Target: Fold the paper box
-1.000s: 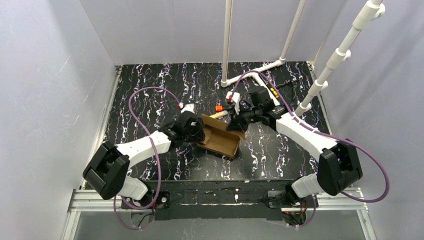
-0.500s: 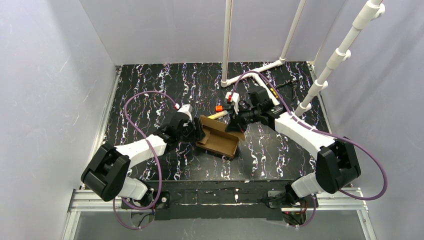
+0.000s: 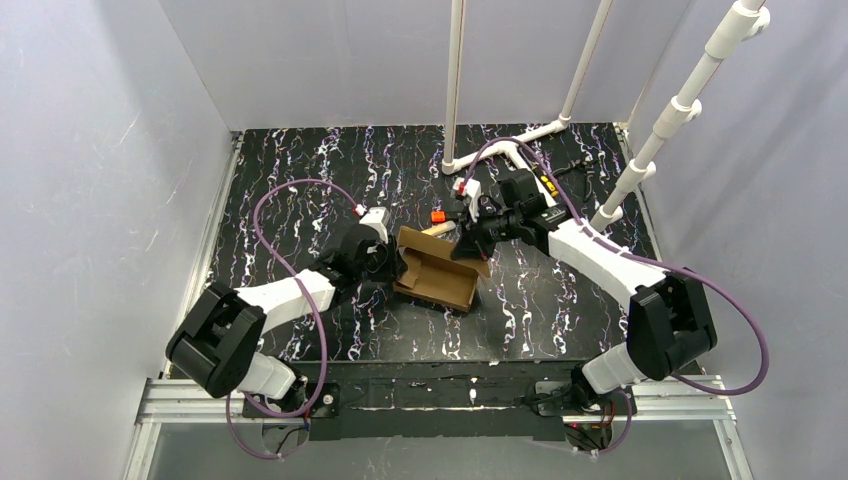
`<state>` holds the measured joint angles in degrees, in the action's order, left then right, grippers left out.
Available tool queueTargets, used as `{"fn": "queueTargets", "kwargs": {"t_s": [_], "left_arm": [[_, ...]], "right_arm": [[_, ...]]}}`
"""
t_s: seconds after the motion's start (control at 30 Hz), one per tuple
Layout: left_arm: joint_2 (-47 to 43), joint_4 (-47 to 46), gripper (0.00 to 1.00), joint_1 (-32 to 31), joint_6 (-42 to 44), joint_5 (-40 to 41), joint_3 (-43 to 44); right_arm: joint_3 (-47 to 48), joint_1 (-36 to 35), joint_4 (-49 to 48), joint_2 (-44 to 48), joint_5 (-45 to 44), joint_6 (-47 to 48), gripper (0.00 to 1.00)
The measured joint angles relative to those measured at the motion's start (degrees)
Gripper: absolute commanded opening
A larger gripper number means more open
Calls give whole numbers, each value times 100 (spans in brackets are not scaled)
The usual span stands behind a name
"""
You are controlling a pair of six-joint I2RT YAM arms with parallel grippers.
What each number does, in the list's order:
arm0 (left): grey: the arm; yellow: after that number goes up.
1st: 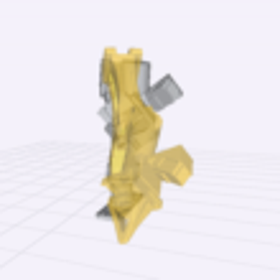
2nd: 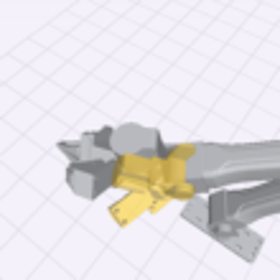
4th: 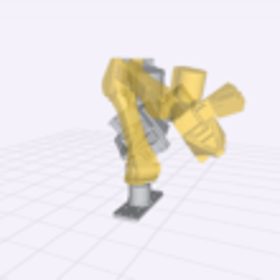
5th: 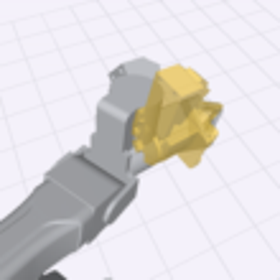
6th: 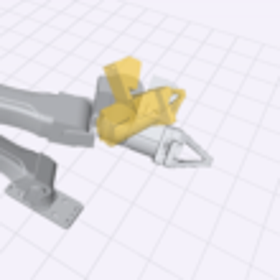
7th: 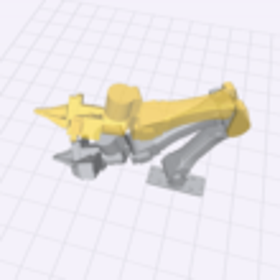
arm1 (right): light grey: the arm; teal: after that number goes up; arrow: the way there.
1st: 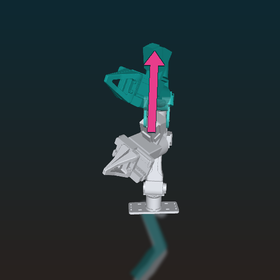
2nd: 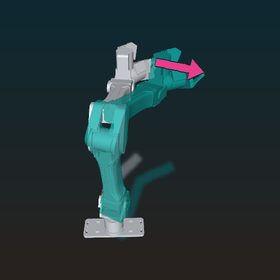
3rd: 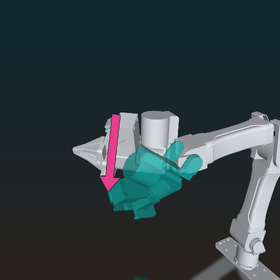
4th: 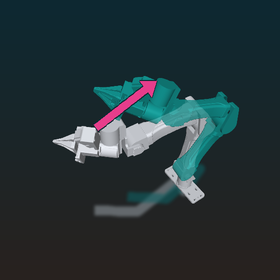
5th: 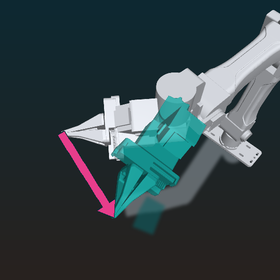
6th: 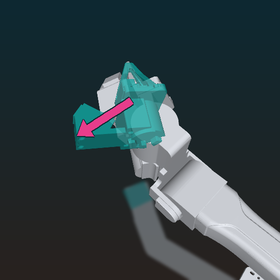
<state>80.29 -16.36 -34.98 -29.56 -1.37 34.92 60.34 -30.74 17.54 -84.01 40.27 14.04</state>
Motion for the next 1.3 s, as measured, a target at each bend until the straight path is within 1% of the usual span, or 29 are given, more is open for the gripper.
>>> {"fn": "queueTargets", "kwargs": {"t_s": [0.17,0.23,0.33,0.7,0.8,0.87,1.0,1.1,1.27,1.3], "left_arm": [[83,-7,17,0,85,-15,-2],[81,-46,14,2,136,-9,-42],[72,-81,13,0,212,15,-85],[66,-28,11,-7,431,96,-76],[61,50,11,-39,496,162,-44],[61,118,11,-68,551,210,-13],[61,365,12,-151,682,348,125],[101,737,12,-258,776,529,365],[271,1220,13,-505,890,984,835],[297,1268,14,-540,901,1056,874]], "right_arm": [[157,57,57,-48,4,-70,2],[234,87,101,-48,-7,-129,3],[352,129,184,-57,-109,-205,9],[841,138,286,-365,-809,-118,38],[944,138,365,-415,-909,-28,41],[997,138,404,-448,-935,11,39],[1123,136,522,-595,-944,122,30],[1147,116,590,-688,-914,138,22],[1147,98,610,-715,-793,101,4],[1145,98,612,-715,-769,90,1]]}}
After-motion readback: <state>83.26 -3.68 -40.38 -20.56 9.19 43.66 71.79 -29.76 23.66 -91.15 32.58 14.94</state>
